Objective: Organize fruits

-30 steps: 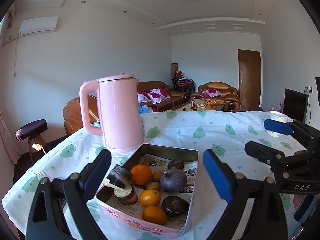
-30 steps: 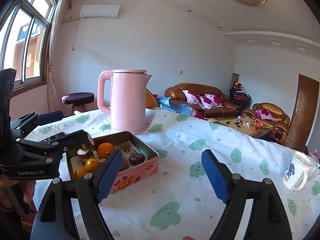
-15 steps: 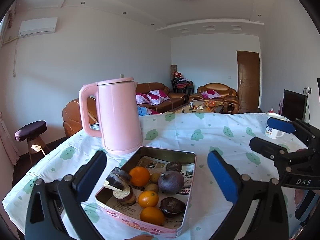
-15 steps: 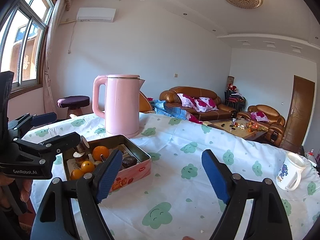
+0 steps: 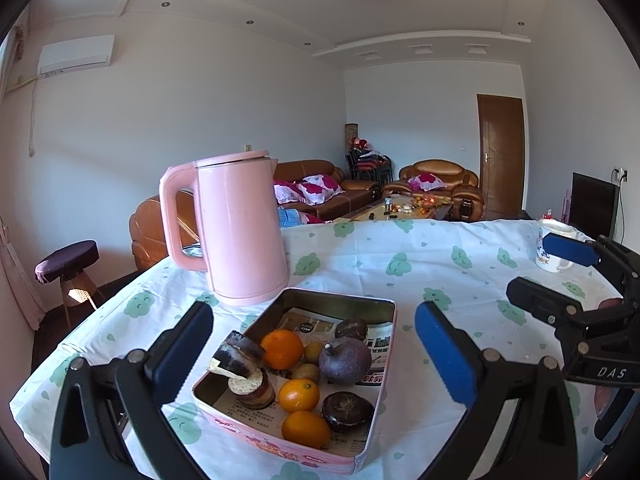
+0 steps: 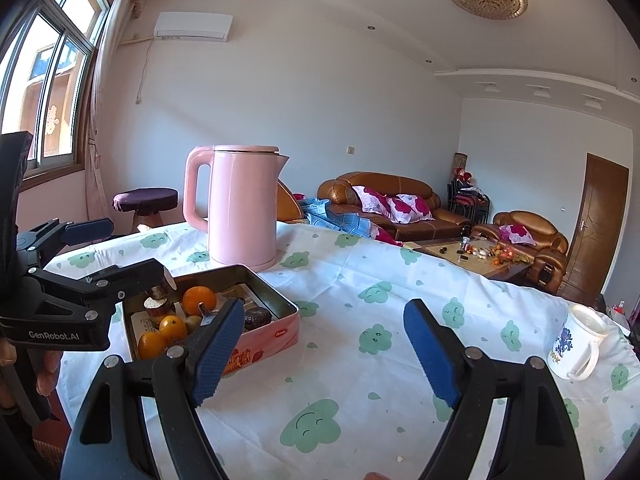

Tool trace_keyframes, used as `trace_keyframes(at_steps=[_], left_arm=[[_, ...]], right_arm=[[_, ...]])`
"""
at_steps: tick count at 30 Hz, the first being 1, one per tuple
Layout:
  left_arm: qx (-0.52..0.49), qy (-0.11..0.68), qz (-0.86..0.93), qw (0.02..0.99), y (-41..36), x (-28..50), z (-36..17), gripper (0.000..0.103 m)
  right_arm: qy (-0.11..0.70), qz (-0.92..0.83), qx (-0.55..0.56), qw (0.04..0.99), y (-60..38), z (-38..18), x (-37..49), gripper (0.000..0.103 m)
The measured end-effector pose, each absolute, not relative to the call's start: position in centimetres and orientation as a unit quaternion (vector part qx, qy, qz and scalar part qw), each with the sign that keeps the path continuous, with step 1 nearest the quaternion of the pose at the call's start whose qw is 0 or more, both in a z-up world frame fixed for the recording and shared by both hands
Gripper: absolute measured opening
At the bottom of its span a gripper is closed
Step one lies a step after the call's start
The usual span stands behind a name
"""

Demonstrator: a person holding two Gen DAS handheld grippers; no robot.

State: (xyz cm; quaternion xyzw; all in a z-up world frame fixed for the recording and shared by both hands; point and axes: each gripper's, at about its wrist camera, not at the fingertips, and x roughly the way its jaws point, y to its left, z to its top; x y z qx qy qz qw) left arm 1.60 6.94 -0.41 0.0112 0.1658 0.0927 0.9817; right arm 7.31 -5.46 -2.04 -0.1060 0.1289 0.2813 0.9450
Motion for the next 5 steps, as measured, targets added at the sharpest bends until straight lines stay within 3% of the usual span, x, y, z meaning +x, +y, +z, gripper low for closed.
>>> trace_keyframes(at_steps=[5], left_arm=[[0.017, 0.164, 0.087, 0.982, 6.60, 1.50, -0.46, 0.103]], right_arm=[[0.132, 0.279, -0.105, 0.945, -5.77, -2.15, 7.49, 0.083]])
